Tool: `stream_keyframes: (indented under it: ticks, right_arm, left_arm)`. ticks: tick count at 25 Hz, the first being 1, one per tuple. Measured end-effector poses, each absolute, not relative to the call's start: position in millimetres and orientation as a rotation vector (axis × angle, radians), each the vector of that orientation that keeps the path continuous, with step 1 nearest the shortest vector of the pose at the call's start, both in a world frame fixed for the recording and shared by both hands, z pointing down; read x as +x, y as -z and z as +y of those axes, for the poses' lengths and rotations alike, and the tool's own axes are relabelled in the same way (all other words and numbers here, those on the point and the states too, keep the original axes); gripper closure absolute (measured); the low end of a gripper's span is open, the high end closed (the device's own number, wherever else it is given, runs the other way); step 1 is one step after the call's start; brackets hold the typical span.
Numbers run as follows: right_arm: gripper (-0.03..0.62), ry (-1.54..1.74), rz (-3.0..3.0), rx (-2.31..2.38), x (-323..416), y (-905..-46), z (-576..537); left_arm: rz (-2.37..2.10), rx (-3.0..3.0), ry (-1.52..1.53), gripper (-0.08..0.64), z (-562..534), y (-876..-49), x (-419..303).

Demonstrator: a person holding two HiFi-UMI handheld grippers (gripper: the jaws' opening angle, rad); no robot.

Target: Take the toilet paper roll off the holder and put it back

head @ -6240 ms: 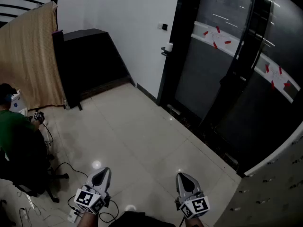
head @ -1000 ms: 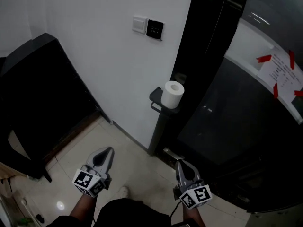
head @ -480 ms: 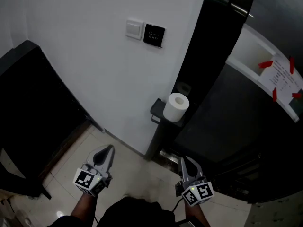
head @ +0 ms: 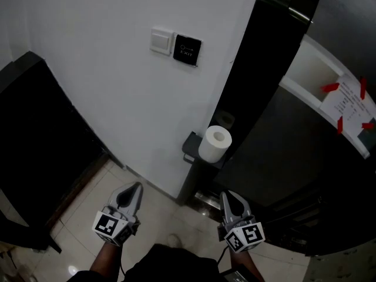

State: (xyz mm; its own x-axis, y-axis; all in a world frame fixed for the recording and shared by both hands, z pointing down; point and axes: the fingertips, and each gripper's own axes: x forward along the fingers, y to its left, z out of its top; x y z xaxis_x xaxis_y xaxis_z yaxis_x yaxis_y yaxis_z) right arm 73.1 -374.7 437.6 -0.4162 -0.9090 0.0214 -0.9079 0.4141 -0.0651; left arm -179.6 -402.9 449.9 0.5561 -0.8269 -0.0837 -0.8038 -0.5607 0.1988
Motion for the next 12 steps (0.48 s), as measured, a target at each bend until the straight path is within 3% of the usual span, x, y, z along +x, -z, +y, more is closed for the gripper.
stream_keyframes:
  ticks: [3, 7, 9, 12]
  right_arm:
    - [0.559, 0.064, 2.597, -1.742, 82.8, -424.8, -399.1]
    - [0.408, 0.031, 2.616, -1.769, 82.8, -418.2, -435.9]
    - [0.361, 0.012, 2.605, -1.799, 84.8, -416.6, -448.9]
    - [0.339, -0.03, 2.563, -1.841, 88.5, -408.9, -466.7]
  left_arm:
    - [-1.403, 2.662, 0.254, 0.56, -411.8, -436.9, -172.8]
    - [-1.433, 2.671, 0.242, 0.559, -428.1, -429.2, -173.8]
    - [-1.448, 2.659, 0.227, 0.56, -431.7, -431.4, -175.2]
    - [-1.466, 2.654, 0.197, 0.56, -437.5, -432.1, -173.6]
